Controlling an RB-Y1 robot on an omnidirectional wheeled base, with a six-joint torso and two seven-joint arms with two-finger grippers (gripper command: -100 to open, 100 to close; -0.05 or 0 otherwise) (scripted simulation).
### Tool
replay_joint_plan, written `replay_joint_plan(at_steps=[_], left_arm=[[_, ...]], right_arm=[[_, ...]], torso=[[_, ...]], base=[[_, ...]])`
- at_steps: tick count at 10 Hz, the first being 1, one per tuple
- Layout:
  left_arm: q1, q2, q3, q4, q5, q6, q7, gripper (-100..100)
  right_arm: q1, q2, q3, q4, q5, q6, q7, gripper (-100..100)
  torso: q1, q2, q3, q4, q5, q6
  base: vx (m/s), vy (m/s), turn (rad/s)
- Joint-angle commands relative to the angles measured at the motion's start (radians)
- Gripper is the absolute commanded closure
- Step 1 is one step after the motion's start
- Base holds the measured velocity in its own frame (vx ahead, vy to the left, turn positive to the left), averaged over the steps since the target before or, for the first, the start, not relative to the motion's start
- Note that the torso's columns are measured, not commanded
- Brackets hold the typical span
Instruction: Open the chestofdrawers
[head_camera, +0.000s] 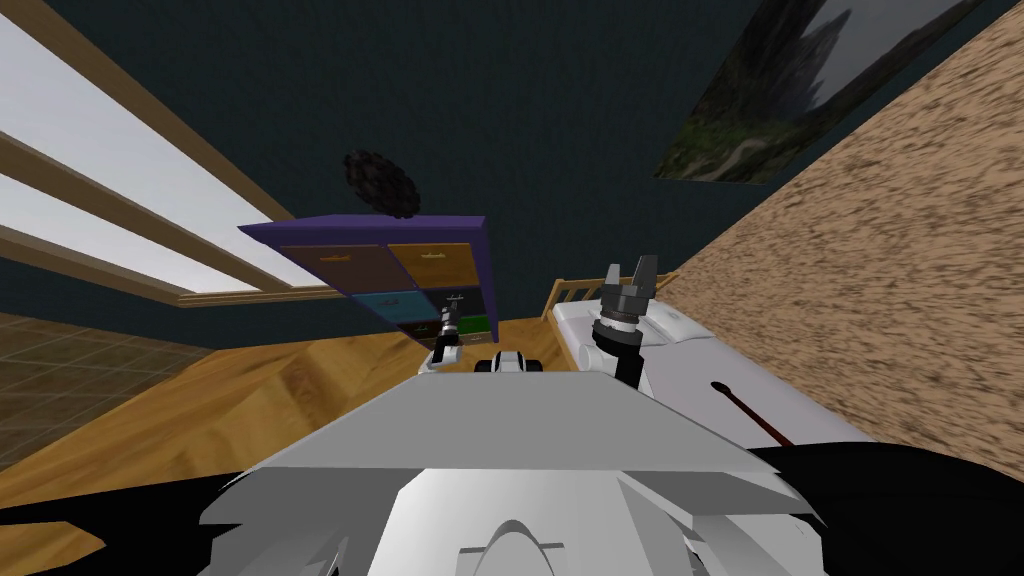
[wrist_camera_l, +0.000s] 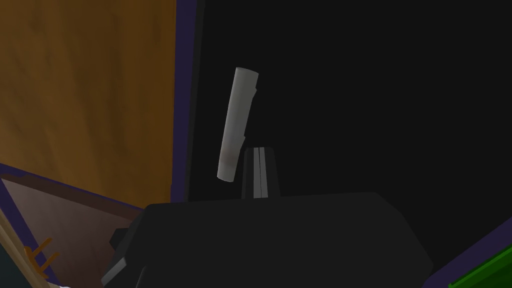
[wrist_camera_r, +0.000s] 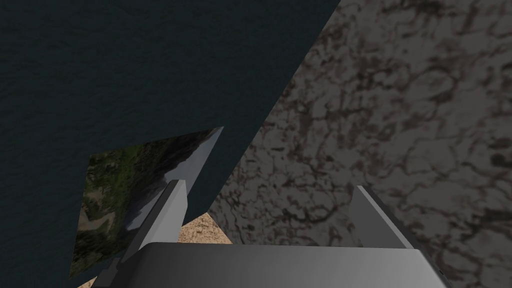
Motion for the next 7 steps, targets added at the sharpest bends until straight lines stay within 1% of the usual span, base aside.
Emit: replay_joint_plan(at_steps=[1,2,3,4,5,6,7], left_arm=[[0.074,0.001,-0.015,-0.079,0.010,0.009,-0.003,100],[0.109,0.001,-0.015,-0.111,0.010,0.009,-0.003,100],[0.114,0.001,-0.015,-0.132,0.010,0.009,-0.003,100],[0.158,0.002,-0.028,-0.168,0.020,0.018,-0.005,100],[0.190,0.002,-0.028,-0.200,0.020,0.018,-0.005,100],[0.196,0.002,-0.028,-0.220,0.020,0.018,-0.005,100],[0.232,0.004,-0.041,-0.249,0.029,0.028,-0.007,100]], right_arm=[[0.000,0.000,0.000,0.000,0.000,0.000,0.000,0],[0.000,0.000,0.000,0.000,0.000,0.000,0.000,0],[0.000,0.000,0.000,0.000,0.000,0.000,0.000,0],[0.000,0.000,0.000,0.000,0.000,0.000,0.000,0],[0.000,0.000,0.000,0.000,0.000,0.000,0.000,0],[0.000,0.000,0.000,0.000,0.000,0.000,0.000,0],[0.000,0.000,0.000,0.000,0.000,0.000,0.000,0]], torso=[[0.000,0.001,0.001,0.000,0.000,0.000],[0.000,0.000,0.000,0.000,0.000,0.000],[0.000,0.000,0.000,0.000,0.000,0.000],[0.000,0.002,0.001,0.001,0.000,0.000],[0.000,0.001,0.001,0.000,0.000,0.000],[0.000,0.001,0.000,0.000,0.000,0.000],[0.000,0.002,0.001,0.001,0.000,0.000]], base=[[0.060,-0.008,-0.071],[0.064,-0.001,-0.044],[0.027,0.003,0.004],[0.055,-0.001,-0.077],[0.055,-0.001,-0.045],[0.025,-0.002,0.008],[0.057,-0.013,-0.089]])
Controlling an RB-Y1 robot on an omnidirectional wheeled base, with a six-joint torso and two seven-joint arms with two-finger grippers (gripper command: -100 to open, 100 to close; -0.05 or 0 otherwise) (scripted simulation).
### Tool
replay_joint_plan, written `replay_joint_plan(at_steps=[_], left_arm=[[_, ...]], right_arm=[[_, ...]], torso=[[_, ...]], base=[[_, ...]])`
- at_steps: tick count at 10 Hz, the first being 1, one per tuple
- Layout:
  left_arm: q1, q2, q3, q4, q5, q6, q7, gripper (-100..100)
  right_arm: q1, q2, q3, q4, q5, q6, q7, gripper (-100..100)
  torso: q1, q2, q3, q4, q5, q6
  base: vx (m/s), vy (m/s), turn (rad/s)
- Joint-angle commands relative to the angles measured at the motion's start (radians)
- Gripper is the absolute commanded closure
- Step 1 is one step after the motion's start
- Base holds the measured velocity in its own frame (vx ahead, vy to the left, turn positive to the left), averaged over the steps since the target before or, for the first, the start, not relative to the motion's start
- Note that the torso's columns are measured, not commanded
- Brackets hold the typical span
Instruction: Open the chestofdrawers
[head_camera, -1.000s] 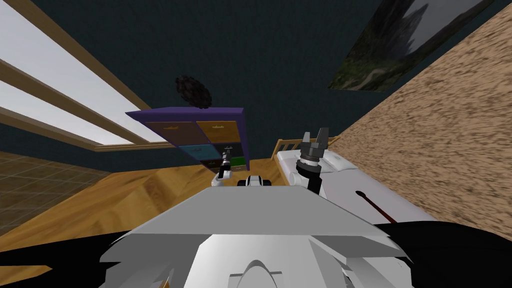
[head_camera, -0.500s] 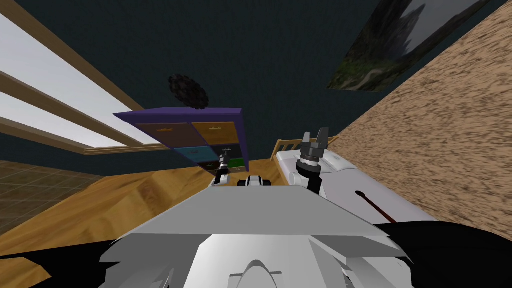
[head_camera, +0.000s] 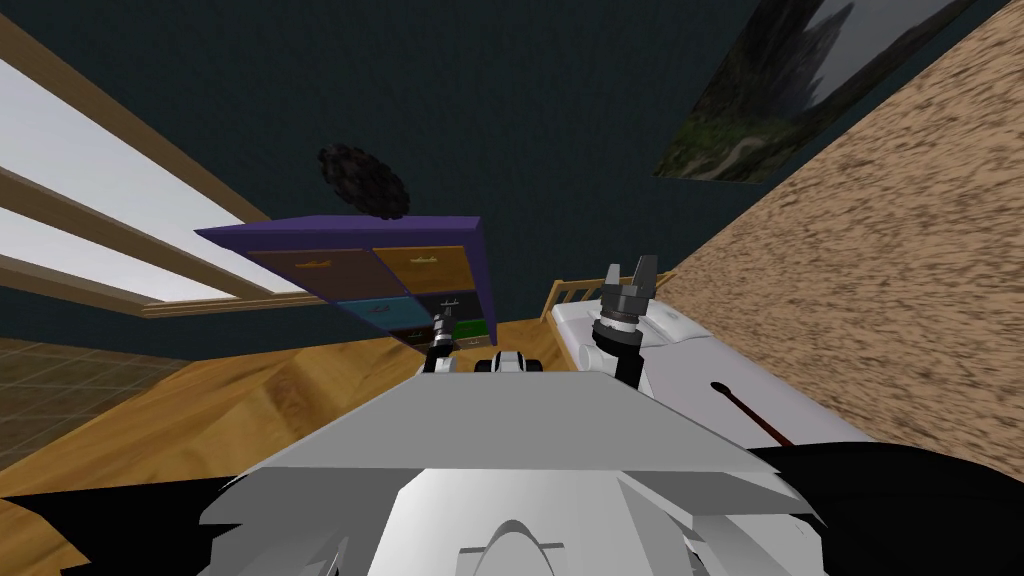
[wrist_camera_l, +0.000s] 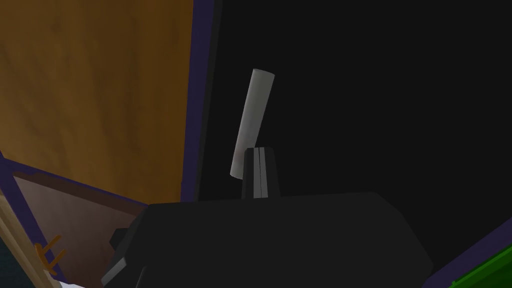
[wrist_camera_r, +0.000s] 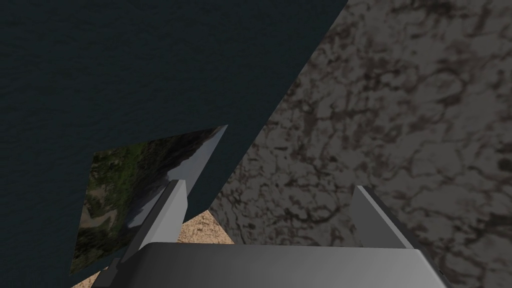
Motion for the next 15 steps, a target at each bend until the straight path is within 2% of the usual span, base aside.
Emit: replay_joint_plan(at_steps=[1,2,3,4,11,12,14,15], left_arm=[[0.078,0.000,-0.015,-0.081,0.009,0.010,-0.003,100],[0.095,0.000,-0.015,-0.107,0.009,0.010,-0.003,100],[0.080,0.000,-0.014,-0.085,0.008,0.007,-0.003,100],[0.079,0.002,-0.013,-0.106,0.012,0.037,-0.003,-100],[0.069,0.011,-0.005,-0.174,0.024,0.150,-0.004,-100],[0.069,0.010,-0.006,-0.167,0.023,0.138,-0.004,-100],[0.071,0.020,0.005,-0.213,0.030,0.185,-0.002,-100],[0.075,0.017,0.001,-0.206,0.028,0.173,-0.003,-100]], right_arm=[[0.000,0.000,0.000,0.000,0.000,0.000,0.000,0],[0.000,0.000,0.000,0.000,0.000,0.000,0.000,0],[0.000,0.000,0.000,0.000,0.000,0.000,0.000,0],[0.000,0.000,0.000,0.000,0.000,0.000,0.000,0],[0.000,0.000,0.000,0.000,0.000,0.000,0.000,0],[0.000,0.000,0.000,0.000,0.000,0.000,0.000,0],[0.000,0.000,0.000,0.000,0.000,0.000,0.000,0],[0.000,0.000,0.000,0.000,0.000,0.000,0.000,0]], torso=[[-0.001,-0.001,-0.001,0.000,0.000,0.000],[0.000,-0.002,-0.001,-0.001,0.000,0.000],[0.001,0.000,0.000,0.000,0.000,0.000],[0.001,0.001,0.001,0.000,0.000,0.000],[0.001,-0.001,-0.001,0.000,0.000,0.000],[0.001,-0.001,-0.001,0.000,0.000,0.000],[0.002,-0.004,-0.002,-0.001,0.000,0.000],[0.002,-0.006,-0.003,-0.002,0.000,0.000]], base=[[0.062,-0.011,-0.037],[0.029,0.001,0.014],[0.008,0.002,0.004],[-0.002,-0.031,0.005],[-0.009,-0.058,0.006],[-0.001,-0.021,0.002],[0.093,0.000,0.000],[0.053,0.005,0.001]])
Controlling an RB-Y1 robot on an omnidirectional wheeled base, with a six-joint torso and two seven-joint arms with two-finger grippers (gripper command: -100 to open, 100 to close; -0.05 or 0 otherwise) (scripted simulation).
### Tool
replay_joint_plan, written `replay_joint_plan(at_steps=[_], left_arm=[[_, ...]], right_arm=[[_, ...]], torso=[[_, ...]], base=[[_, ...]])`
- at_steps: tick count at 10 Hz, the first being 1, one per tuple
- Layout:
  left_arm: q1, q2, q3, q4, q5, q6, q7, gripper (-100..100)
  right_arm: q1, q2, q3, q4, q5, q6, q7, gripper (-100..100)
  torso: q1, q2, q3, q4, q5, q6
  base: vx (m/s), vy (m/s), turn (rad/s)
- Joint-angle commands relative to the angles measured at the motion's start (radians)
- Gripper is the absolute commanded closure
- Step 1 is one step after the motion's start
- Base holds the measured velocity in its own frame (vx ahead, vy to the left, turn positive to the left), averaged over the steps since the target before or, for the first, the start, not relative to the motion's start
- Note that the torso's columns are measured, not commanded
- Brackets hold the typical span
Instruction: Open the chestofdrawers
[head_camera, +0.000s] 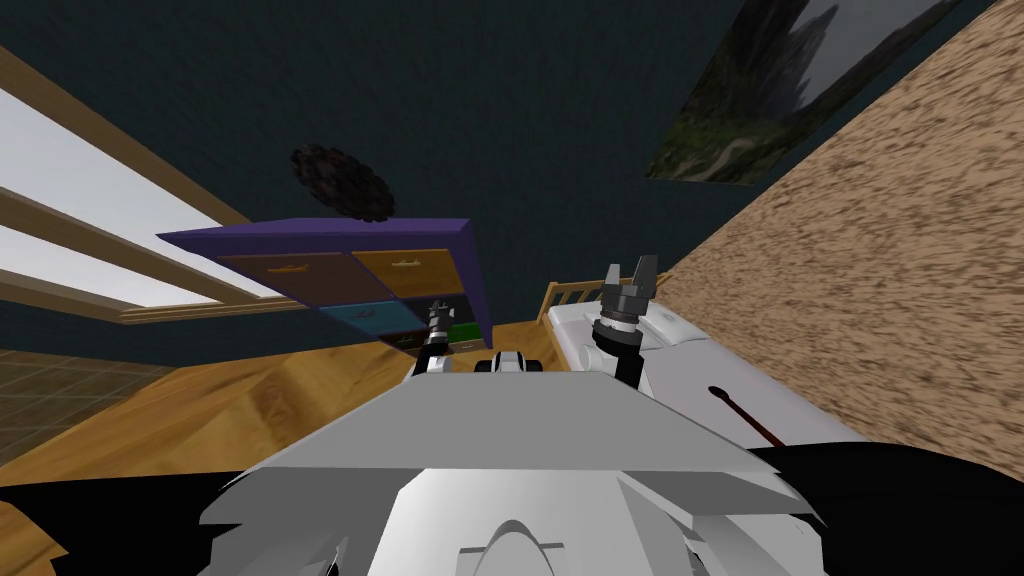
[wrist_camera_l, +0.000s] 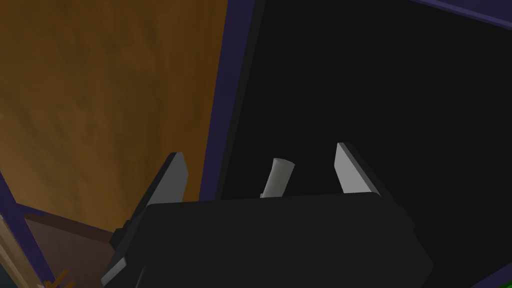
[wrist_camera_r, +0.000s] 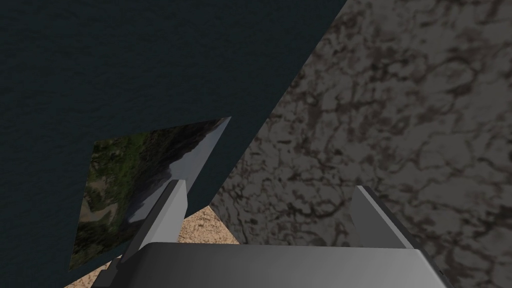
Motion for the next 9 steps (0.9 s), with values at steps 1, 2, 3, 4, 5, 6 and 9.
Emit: replay_joint_plan(at_steps=[1,2,3,4,5,6,9], left_arm=[[-0.005,-0.005,-0.005,0.029,-0.004,-0.023,0.000,100],[-0.002,-0.003,-0.003,0.013,-0.002,-0.009,0.000,100],[0.018,0.003,-0.007,-0.013,0.000,-0.005,0.004,100],[0.022,0.005,-0.008,-0.021,0.000,-0.004,0.005,100],[0.031,0.009,-0.009,-0.036,0.002,-0.001,0.008,100],[0.041,0.012,-0.011,-0.051,0.003,0.002,0.010,100],[0.068,0.012,-0.023,-0.064,0.001,0.004,0.011,100]], right_arm=[[0.000,0.000,0.000,0.000,0.000,0.000,0.000,0],[0.000,0.000,0.000,0.000,0.000,0.000,0.000,0],[0.000,0.000,0.000,0.000,0.000,0.000,0.000,0],[-0.001,0.000,0.000,0.000,0.000,0.000,0.000,0],[-0.001,0.000,0.000,0.000,0.000,0.000,0.000,0],[-0.001,0.000,0.000,0.000,0.000,0.000,0.000,0],[-0.001,0.000,0.000,0.000,0.000,0.000,0.000,0]], torso=[[-0.001,0.005,0.003,0.001,0.000,0.000],[-0.002,0.011,0.007,0.003,0.000,0.000],[-0.002,0.010,0.006,0.004,-0.001,-0.001],[-0.003,0.013,0.008,0.004,-0.002,-0.002],[-0.002,0.015,0.009,0.006,-0.002,-0.002],[-0.003,0.013,0.007,0.007,-0.003,-0.002],[-0.003,0.008,0.004,0.005,-0.004,-0.001]], base=[[-0.045,-0.005,0.000],[-0.030,-0.006,-0.009],[-0.103,-0.028,0.019],[-0.168,-0.033,0.024],[-0.166,-0.037,0.013],[-0.184,-0.035,0.018],[-0.136,-0.021,0.012]])
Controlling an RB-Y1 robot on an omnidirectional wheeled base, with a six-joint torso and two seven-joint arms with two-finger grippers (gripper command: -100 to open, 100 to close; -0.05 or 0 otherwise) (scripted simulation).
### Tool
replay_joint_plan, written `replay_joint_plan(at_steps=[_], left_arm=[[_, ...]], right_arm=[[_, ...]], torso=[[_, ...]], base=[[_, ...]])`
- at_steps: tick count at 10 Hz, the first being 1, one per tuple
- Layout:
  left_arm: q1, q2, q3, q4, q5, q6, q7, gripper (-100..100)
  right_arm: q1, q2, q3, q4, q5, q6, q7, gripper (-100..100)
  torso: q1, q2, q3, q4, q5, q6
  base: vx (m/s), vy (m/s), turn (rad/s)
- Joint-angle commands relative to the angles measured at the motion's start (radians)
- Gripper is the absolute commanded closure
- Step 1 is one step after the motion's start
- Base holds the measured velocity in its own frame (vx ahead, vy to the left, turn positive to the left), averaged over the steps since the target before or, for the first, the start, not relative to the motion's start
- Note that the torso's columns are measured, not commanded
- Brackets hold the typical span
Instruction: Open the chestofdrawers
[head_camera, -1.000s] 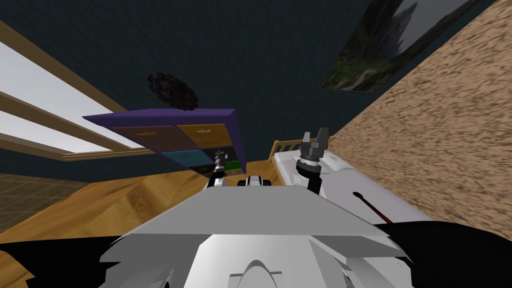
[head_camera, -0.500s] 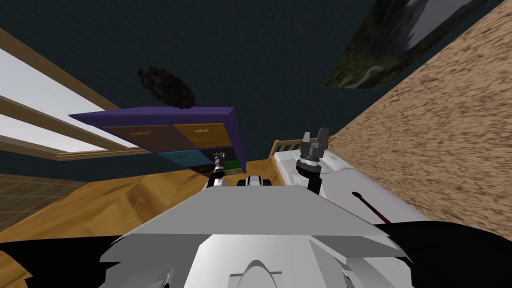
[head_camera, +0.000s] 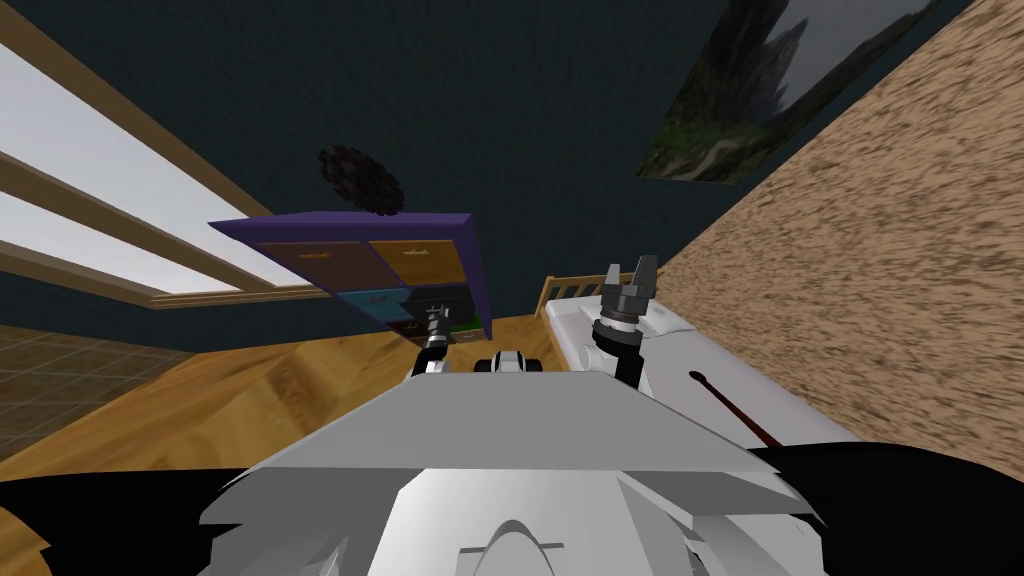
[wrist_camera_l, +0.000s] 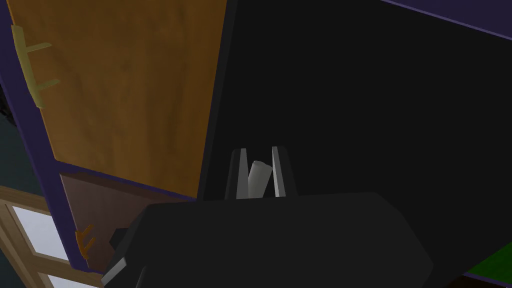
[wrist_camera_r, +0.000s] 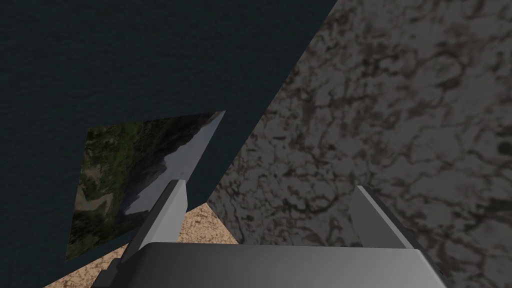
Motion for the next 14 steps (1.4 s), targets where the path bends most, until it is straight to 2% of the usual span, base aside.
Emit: replay_joint_plan(at_steps=[1,2,3,11,12,13,14], left_arm=[[0.021,0.008,-0.005,-0.028,0.001,-0.015,0.005,100],[0.039,0.015,0.000,-0.067,0.007,0.026,0.009,-100],[0.039,0.015,0.000,-0.071,0.007,0.026,0.009,-100],[0.124,0.054,0.025,-0.285,0.036,0.163,0.032,-100],[0.120,0.050,0.022,-0.259,0.033,0.155,0.030,-100],[0.122,0.051,0.022,-0.262,0.034,0.159,0.031,0],[0.122,0.051,0.022,-0.260,0.034,0.160,0.030,0]], right_arm=[[0.000,0.000,0.000,0.000,0.000,0.000,0.000,0],[0.000,0.000,0.000,0.000,0.000,0.000,0.000,0],[0.000,0.000,0.000,0.000,0.000,0.000,0.000,0],[0.000,0.000,0.000,0.000,0.000,0.000,0.000,0],[0.000,0.000,0.000,0.000,0.000,0.000,0.000,0],[0.000,0.000,0.000,0.000,0.000,0.000,0.000,0],[0.000,0.000,0.000,0.000,0.000,0.000,0.000,0]], torso=[[0.000,0.004,0.003,0.000,0.001,0.000],[0.001,0.005,0.004,0.002,0.000,-0.001],[0.002,-0.004,-0.001,-0.002,0.002,0.000],[0.000,-0.001,0.000,-0.001,0.001,0.001],[-0.001,0.001,0.000,0.000,0.000,0.001],[-0.001,0.001,0.001,-0.001,0.001,0.002],[0.000,0.000,0.001,-0.001,0.002,0.002]], base=[[-0.218,-0.024,0.019],[-0.084,-0.020,0.013],[0.024,-0.020,0.006],[0.028,-0.017,0.007],[0.011,-0.006,0.005],[0.000,0.000,0.000],[0.000,0.000,0.000]])
